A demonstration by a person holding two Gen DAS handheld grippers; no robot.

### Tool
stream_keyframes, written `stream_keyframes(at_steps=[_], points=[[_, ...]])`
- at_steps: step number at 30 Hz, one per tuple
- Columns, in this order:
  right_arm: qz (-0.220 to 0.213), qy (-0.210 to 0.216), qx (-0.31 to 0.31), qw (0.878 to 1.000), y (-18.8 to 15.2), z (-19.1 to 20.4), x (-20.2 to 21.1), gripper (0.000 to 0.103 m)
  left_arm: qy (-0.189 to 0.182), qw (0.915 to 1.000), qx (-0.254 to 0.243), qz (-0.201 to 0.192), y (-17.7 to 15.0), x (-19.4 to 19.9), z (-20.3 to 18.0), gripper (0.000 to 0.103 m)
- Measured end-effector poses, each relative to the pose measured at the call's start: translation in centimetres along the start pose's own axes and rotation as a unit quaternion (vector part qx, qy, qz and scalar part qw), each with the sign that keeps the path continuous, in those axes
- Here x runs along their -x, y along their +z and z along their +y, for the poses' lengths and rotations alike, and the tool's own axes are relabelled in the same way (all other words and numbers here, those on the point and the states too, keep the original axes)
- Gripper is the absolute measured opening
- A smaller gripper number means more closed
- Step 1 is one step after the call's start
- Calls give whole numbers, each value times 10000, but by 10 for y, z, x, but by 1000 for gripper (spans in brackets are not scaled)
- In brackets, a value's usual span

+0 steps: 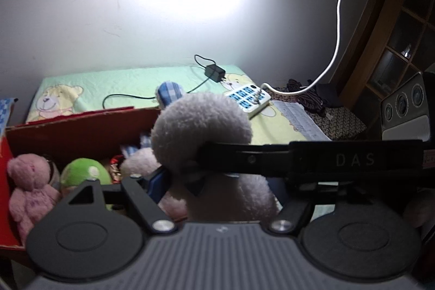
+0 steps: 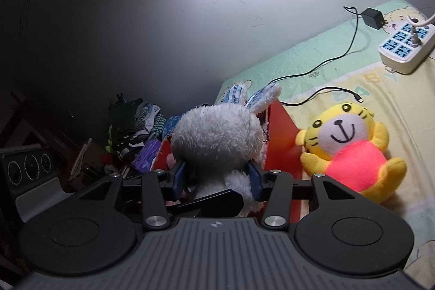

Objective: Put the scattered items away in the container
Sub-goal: 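Lift the grey bunny with the right gripper and carry it to the red box, then lower the grey bunny into the red box beside the white bunny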

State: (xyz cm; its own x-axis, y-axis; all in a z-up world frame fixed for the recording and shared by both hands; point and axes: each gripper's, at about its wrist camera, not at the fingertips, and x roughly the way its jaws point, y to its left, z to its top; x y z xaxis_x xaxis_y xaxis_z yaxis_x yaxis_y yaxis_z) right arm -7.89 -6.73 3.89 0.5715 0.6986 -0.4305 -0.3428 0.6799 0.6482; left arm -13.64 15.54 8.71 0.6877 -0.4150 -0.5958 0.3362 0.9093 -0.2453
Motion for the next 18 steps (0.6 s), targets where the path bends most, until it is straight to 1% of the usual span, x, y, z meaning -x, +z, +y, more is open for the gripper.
stream_keyframes(at_steps=[5,9,14,18], points=[[37,259,348,9990,-4,31,-40,49,445,9990,-32,-45,-3,18,37,74],[155,517,373,9978,-7,46,-74,50,761,9971,26,-4,-6,27,67,74],[361,738,361,9960,-14,65,-115,50,1046,9943,193,87,-16,31,104,75],[571,784,401,9945,-21,75,-145,50,1132,9927,347,228,-24,29,128,75]])
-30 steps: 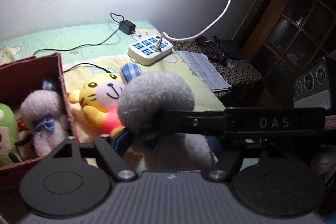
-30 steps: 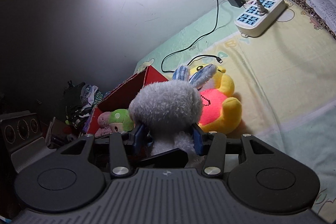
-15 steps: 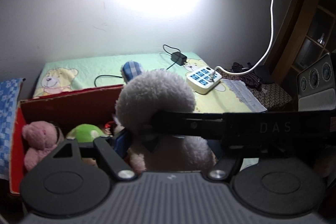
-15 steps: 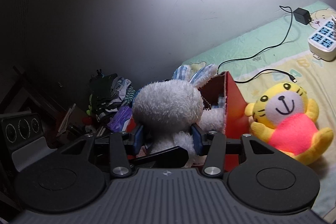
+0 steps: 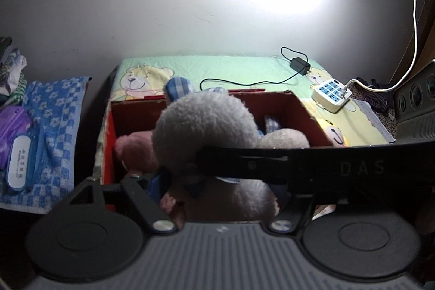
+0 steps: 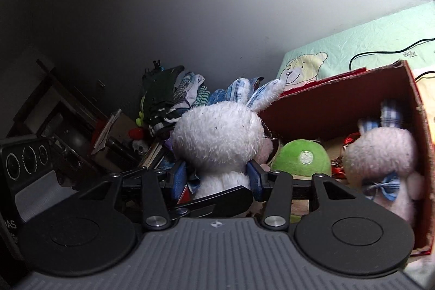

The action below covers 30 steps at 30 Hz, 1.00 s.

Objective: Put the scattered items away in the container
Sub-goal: 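Lower the grey bunny into the red box beside the white bunny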

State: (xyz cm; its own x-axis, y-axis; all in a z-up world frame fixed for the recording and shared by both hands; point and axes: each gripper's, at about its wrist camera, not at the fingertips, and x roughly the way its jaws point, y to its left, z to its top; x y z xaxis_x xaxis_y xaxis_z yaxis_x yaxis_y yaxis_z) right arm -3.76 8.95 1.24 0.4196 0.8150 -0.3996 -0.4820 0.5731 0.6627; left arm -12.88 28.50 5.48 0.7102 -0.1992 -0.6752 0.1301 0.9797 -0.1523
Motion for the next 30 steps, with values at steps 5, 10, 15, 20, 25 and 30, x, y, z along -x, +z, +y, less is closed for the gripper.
stream_keyframes(at_steps=[5,10,15,20,25,30], points=[[195,28,-80,9998,-2,-3,-26,50,-107,9996,185,164,-3,-18,21,78],[396,-54,-356,9986,-3,-16,-37,49,-201,9992,207,276,-3,-33,27,78],[413,-154,-423,9981,0,-25,-42,48,-58,9989,64,453,-1,-52,26,78],[533,-183,-486,9972,-2,-35,-49,47,77,9985,-6,534,-3,-61,29,79],[650,-236,-405,9968,-4,-36,-57,47,155,9980,-137,605,-6,-63,23,80],[837,-291,-389,9953,-4,-37,-56,46,188,9978,-53,636,-8,-60,21,84]])
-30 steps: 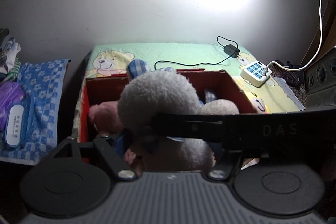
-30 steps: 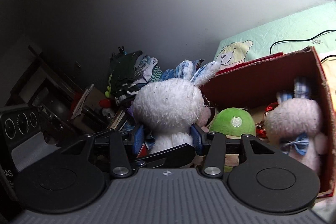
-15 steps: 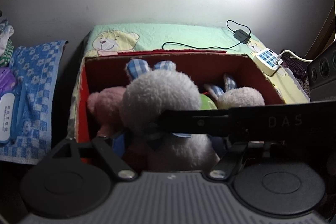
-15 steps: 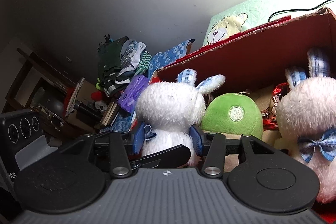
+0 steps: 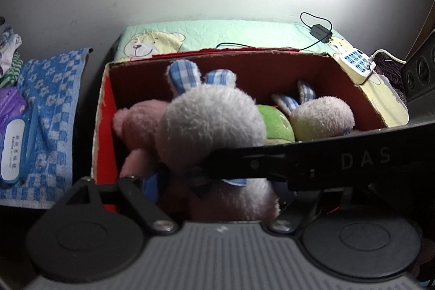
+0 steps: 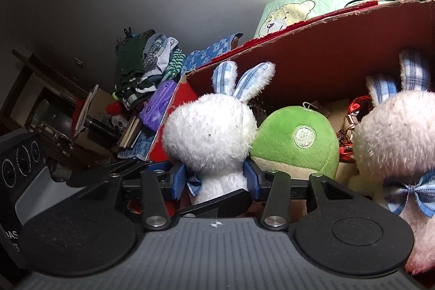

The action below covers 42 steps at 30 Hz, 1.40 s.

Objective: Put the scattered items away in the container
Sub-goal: 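Lower the grey bunny into the red box beside the white bunny, then open the right gripper to release the grey bunny in the box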

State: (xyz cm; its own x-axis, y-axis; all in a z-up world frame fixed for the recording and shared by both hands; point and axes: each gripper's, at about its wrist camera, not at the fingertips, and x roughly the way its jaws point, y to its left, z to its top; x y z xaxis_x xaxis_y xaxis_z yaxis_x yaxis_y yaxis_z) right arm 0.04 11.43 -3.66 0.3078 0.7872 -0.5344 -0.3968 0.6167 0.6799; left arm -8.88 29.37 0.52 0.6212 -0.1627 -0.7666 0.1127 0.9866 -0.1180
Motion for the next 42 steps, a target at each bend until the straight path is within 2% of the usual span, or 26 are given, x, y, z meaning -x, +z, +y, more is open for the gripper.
stream_keyframes(at_steps=[3,6,15,26,42], points=[[9,-17,-2,10000,0,0,1,47,49,9999,100,36,0,0,2,90],[12,-72,104,9999,0,4,5,50,194,9996,153,98,1,-1,4,90],[-747,-349,327,9961,6,11,30,50,410,9986,191,274,4,-5,-1,92],[-583,-476,133,9971,1,8,21,47,681,9966,123,456,4,-12,-8,97],[-571,-459,46,9973,-3,7,29,47,804,9951,85,572,5,-16,-15,100]])
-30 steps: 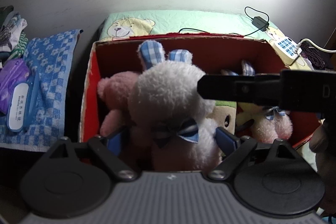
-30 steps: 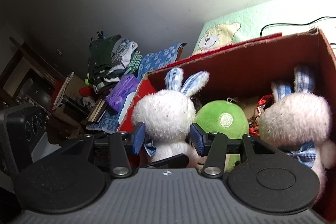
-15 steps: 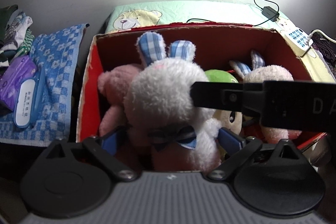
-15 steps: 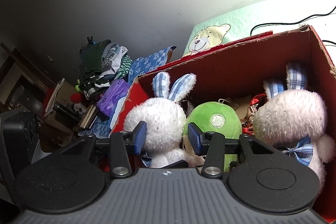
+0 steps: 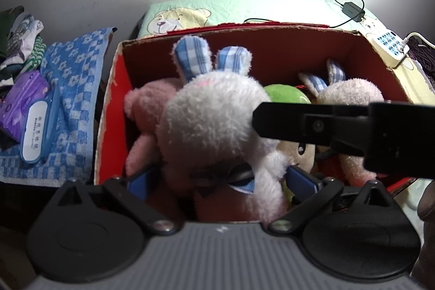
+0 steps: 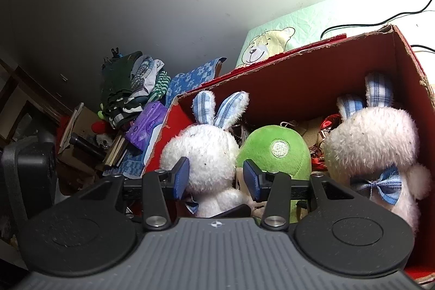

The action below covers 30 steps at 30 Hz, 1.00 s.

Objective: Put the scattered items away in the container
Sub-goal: 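Open the right gripper to release the grey bunny in the box, then raise the right gripper out of the red box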

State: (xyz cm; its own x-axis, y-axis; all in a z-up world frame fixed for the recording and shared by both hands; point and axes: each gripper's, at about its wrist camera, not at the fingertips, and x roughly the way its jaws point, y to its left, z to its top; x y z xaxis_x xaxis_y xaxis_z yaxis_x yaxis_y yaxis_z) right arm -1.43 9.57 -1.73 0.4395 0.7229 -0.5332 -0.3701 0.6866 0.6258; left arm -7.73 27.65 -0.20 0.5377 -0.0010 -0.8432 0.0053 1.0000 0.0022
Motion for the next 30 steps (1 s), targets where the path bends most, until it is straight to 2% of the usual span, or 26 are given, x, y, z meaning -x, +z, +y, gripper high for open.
stream_keyframes(at_steps=[6,12,19,30], points=[[-146,-11,127,9998,1,3,13,47,93,9999,-78,-75,1,9,-4,100],[-279,-73,-21,9996,0,-4,22,47,165,9998,-97,0,-1,8,-7,100],[-383,-376,-247,9983,-2,-12,28,47,378,9993,-32,68,-3,11,-8,98],[-260,-697,-144,9971,-11,-10,33,47,577,9983,67,67,-8,18,-9,98]])
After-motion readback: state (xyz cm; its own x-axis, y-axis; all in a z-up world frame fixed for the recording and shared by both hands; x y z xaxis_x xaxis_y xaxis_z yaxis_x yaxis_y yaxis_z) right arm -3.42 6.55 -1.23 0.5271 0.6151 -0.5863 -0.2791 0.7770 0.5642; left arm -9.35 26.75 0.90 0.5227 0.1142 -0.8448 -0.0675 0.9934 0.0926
